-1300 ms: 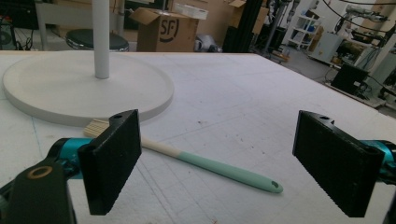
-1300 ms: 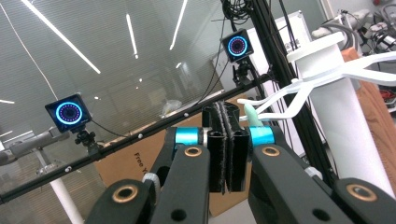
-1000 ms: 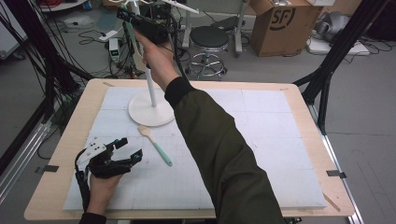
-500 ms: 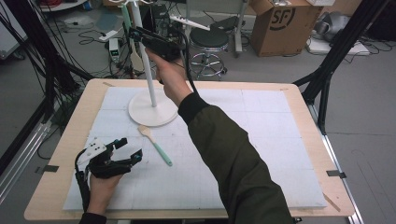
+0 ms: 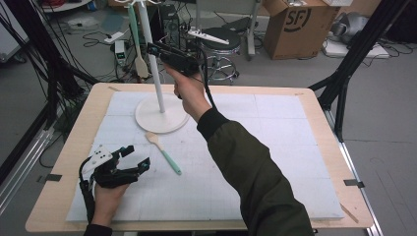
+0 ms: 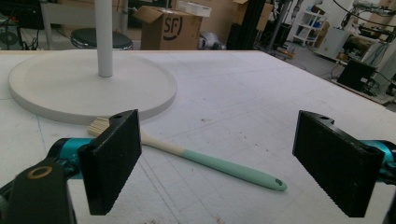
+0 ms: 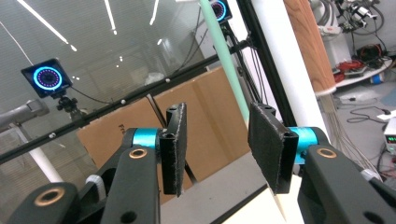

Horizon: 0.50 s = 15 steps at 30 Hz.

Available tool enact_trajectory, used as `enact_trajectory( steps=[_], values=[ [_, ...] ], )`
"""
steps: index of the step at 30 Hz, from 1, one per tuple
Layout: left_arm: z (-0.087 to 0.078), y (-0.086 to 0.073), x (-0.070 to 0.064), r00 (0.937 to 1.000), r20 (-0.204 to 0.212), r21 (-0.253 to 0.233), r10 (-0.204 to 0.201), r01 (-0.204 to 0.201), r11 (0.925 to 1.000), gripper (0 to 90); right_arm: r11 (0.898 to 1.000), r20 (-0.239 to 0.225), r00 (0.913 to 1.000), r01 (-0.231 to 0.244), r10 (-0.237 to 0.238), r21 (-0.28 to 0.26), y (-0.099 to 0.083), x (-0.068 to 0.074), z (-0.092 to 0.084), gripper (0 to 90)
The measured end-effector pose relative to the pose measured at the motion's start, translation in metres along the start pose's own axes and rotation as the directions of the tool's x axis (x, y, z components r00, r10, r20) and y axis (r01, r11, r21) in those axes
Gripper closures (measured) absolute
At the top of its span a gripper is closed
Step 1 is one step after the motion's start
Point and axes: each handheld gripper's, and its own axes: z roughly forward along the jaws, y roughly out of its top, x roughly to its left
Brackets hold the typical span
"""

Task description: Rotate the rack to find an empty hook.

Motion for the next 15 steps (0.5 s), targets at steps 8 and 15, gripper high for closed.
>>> enact_trajectory(
  steps=[8, 15],
  values=[
    [-0.001, 0.000, 0.001, 1.0000, -0.003, -0.001, 0.000, 0.000, 1.0000, 16.1, 1.000, -0.008, 0.9999, -0.007, 0.007, 0.014, -0.010, 0.000, 0.000, 57.2],
    [0.000, 0.000, 0.001, 1.0000, -0.005, 0.003, 0.003, -0.003, 1.0000, 16.1, 0.998, 0.007, 0.9995, -0.030, 0.030, 0.062, -0.031, -0.008, -0.013, 54.4]
  ],
)
